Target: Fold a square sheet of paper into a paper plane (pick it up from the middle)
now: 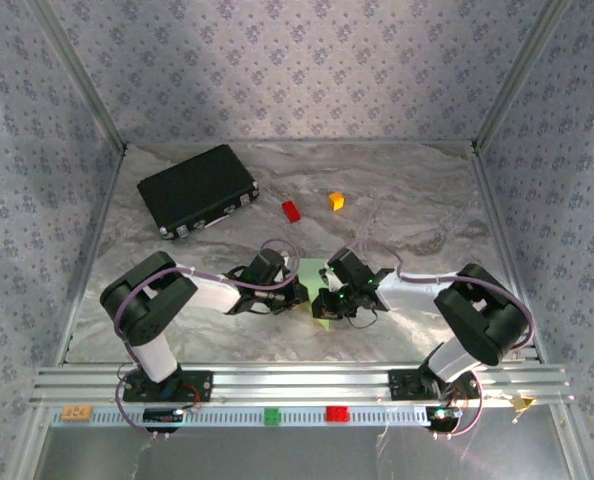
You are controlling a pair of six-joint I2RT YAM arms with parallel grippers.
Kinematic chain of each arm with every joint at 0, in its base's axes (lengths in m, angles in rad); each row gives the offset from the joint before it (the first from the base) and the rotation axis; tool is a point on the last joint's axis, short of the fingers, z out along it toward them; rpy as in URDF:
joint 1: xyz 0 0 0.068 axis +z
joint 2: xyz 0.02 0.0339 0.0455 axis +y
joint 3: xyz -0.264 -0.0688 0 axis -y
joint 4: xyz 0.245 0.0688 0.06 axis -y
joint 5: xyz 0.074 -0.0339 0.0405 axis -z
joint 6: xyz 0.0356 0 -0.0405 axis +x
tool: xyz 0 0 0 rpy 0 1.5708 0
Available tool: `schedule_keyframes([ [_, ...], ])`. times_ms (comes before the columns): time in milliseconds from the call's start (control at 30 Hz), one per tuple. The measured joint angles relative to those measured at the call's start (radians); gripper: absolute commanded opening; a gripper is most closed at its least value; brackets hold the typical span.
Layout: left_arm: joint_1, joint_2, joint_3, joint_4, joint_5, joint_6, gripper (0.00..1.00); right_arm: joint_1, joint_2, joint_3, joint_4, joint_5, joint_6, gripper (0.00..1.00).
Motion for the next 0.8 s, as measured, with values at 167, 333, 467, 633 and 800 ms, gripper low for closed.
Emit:
schedule_keyframes([
  [167, 0.0, 0.0, 0.005, -0.007, 0.0, 0.005, 0.0, -0.002, -0.041, -0.08, 0.102, -0.002, 0.012, 0.04],
  [333, -0.003, 0.001, 0.016, -0.026, -0.005, 0.014, 0.0, -0.015, -0.104, -0.138, 0.122, -0.014, 0.035, 0.05],
  [467, -0.003, 0.001, 0.018, -0.029, -0.005, 0.018, 0.0, -0.019, -0.134, -0.132, 0.097, -0.019, 0.039, 0.06],
  [633, -0.003, 0.001, 0.018, -0.029, -0.005, 0.018, 0.0, -0.031, -0.11, -0.077, 0.09, -0.027, 0.038, 0.06],
  [800, -0.003, 0.001, 0.026, -0.043, -0.005, 0.021, 0.0, -0.035, -0.037, -0.064, 0.076, -0.023, 0.034, 0.02],
])
